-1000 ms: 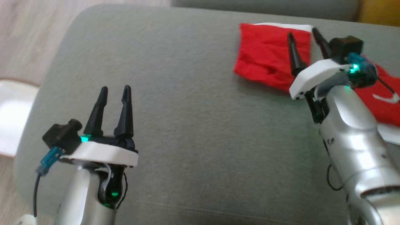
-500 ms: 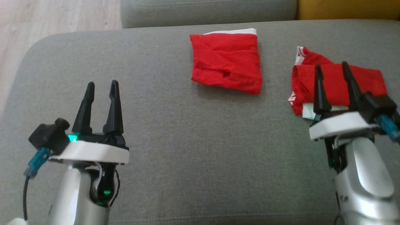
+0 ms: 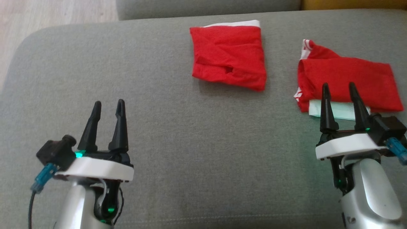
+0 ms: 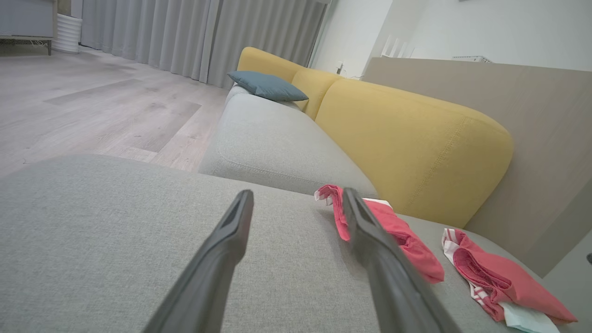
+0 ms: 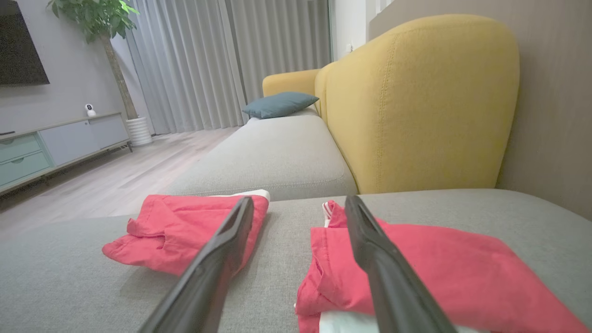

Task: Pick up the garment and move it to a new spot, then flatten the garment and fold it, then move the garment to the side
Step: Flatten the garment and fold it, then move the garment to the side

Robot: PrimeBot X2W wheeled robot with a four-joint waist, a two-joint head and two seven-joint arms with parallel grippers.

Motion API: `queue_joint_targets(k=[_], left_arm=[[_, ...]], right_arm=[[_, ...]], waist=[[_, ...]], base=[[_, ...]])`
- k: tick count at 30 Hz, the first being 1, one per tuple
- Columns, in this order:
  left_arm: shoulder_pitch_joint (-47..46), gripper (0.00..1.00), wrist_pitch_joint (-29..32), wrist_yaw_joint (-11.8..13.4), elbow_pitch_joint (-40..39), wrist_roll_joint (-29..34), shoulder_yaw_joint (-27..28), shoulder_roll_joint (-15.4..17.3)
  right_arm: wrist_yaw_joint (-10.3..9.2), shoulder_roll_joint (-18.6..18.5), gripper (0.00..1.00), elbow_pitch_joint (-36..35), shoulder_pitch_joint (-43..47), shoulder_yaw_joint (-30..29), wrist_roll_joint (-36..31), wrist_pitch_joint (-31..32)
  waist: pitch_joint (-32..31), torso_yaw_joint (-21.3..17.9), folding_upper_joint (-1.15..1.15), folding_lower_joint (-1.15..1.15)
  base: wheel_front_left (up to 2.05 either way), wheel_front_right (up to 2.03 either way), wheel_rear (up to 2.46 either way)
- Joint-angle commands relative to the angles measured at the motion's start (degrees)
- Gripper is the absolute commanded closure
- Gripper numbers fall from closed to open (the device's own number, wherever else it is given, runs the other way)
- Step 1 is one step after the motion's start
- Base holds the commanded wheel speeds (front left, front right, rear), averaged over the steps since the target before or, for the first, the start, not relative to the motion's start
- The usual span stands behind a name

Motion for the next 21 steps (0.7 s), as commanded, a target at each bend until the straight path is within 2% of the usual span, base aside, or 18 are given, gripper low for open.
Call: queue_joint_targets(k=[1,5,10,14,21], left_arm=[[-3.3,0.0,-0.69,-0.27,-2.24,0.48,0.98,0.87],[-4.76,0.0,-0.69,-0.34,-2.45,0.77,-0.69,0.87],[-6.53,0.0,-0.69,-0.39,-1.9,0.49,-2.23,0.87],[-7.28,0.0,-0.69,-0.4,-1.44,0.51,-3.39,0.87],[-8.85,0.0,-0.69,-0.41,-1.05,-0.72,-4.77,0.87]], right_arm=[[0.12,0.31,0.0,-1.5,-2.79,1.27,-0.16,-0.29],[0.12,0.31,0.0,-0.12,-5.95,0.94,0.38,2.72],[0.12,0.31,0.0,6.0,-14.65,0.83,6.22,12.14],[0.12,0.31,0.0,11.01,-19.98,-0.27,9.12,16.22],[0.12,0.31,0.0,24.77,-30.51,-6.96,5.23,21.51]], waist=[[1.15,1.06,0.0,0.0],[3.7,3.31,0.0,0.0],[7.97,7.38,0.0,0.0],[9.89,9.41,0.0,0.0],[12.89,13.51,0.0,0.0]], base=[[0.0,0.0,0.0],[0.0,0.0,0.0],[0.0,0.0,0.0],[0.0,0.0,0.0],[0.0,0.0,0.0]])
